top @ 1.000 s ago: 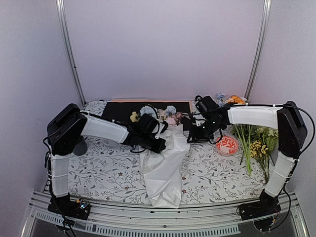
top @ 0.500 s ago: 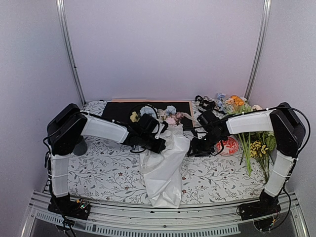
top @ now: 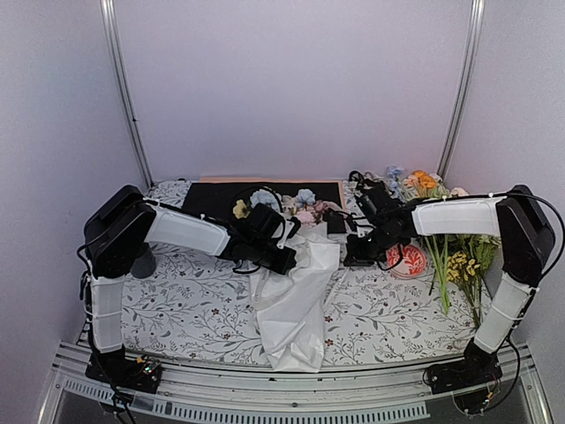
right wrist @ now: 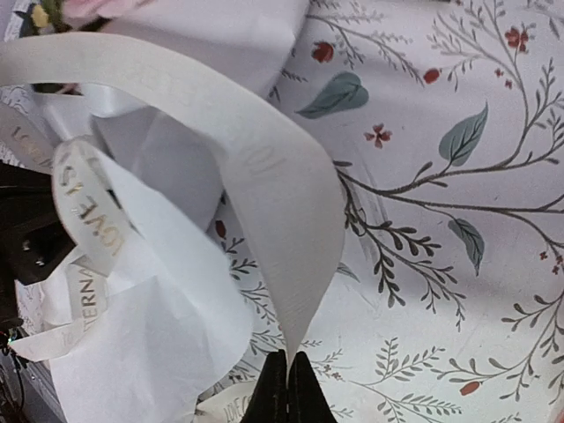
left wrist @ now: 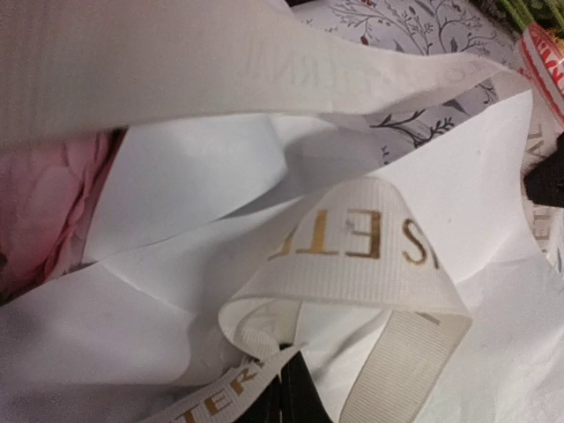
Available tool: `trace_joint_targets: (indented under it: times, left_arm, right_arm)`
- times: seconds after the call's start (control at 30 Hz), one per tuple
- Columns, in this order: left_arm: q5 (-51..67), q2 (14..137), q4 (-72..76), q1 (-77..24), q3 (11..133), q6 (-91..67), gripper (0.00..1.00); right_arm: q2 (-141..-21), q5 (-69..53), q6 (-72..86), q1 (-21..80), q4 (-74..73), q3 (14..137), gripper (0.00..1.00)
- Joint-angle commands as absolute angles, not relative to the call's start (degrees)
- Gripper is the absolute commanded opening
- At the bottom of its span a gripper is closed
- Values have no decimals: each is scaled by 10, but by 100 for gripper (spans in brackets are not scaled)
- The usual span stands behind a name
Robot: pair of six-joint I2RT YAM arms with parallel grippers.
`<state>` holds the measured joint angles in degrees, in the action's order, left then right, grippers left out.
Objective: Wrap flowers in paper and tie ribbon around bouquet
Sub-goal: Cross the ribbon over the folded bouquet.
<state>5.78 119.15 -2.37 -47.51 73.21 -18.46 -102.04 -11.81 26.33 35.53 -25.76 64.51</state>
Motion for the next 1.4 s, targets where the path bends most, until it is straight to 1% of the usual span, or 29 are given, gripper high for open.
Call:
trace_joint_targets:
  times: [0.0,0.1,0.23,0.3,0.43,0.6,0.67,0.8,0.93,1.13,1.37]
  left_arm:
    - [60,1207,-71,-475,716,-180,0]
    - [60,1206,-70,-475,716,-180,0]
    - [60,1207,-70,-476,716,-179,0]
    - [60,1207,-70,-475,716,-179,0]
    - [61,1206,-70,-475,716,-180,0]
    - [60,1204,-69,-475,715,-180,0]
    - [62,1203,-69,-475,715,-181,0]
    - [88,1190,-44,-471,700,-195,0]
    - [144,1149,48,-457,648,-240,0]
    - [202,1076,143,-449,600,-288,0]
    - [223,994,191,-448,541,-305,0]
  right_arm:
    - [-956,-101,207,381,-261,654,0]
    - [-940,-115,182,388,-265,664,0]
    - [-930,-93,178,388,-281,689,0]
    - [-929,-105,180,387,-275,717,0]
    - [-942,-191,153,402,-223,728,0]
    - [-1001,-334,117,417,-208,759,0]
    - [-1023,-352,129,415,-188,752,0]
    - [-1073,-414,204,388,-93,711,0]
    - [-1110,-412,234,385,-37,698,0]
    - [-1158,-399,239,383,-17,679,0]
    - [-1184,-390,244,383,-8,658,0]
